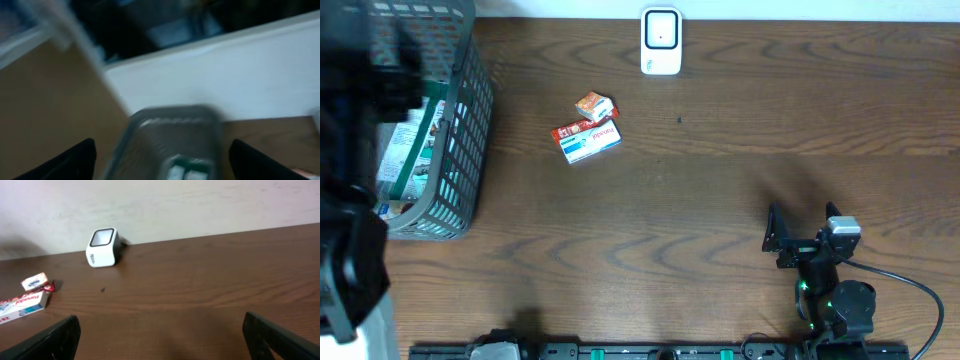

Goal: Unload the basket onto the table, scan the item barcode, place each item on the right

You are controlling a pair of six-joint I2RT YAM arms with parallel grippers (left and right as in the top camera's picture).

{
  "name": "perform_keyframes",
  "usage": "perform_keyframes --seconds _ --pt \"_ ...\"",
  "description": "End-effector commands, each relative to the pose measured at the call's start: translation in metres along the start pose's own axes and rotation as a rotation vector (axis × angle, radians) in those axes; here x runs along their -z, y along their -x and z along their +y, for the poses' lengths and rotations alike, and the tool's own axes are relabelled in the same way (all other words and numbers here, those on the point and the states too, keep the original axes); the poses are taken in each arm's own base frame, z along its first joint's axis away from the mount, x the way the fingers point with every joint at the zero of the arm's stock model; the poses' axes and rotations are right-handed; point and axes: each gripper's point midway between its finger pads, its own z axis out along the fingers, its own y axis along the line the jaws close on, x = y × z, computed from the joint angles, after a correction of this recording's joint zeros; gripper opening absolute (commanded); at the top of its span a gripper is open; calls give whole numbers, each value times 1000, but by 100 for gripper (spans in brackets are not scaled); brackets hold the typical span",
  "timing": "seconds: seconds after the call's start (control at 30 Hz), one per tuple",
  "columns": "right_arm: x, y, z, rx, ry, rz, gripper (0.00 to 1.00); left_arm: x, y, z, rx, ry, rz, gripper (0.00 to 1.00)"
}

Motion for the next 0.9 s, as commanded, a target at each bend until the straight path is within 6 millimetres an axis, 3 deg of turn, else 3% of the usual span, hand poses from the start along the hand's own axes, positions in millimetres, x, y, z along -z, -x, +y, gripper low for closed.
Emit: perform_keyframes --seconds 0.0,0.1,0.23,0.4,0.5,0.7,0.87 --pt "0 -1 -1 -11 -1 3 99 -35 -40 30 -18 100 150 88" --pt "0 -1 -1 -11 -1 3 99 -57 -62 44 -9 133 224 88" --pt "0 -1 -1 -11 -1 3 99 -95 -100 45 -9 119 352 88" --pt "0 -1 -1 -11 -1 3 99 -157 -171 22 -24 40 563 88" --pt "0 -1 -1 -11 -1 2 99 -184 -208 9 -31 -1 658 88" --pt "0 -1 -1 -11 -1 3 99 -220 -267 -27 -5 -156 777 88" --pt "0 -1 -1 -11 -1 3 99 -238 -315 -38 23 -176 882 88"
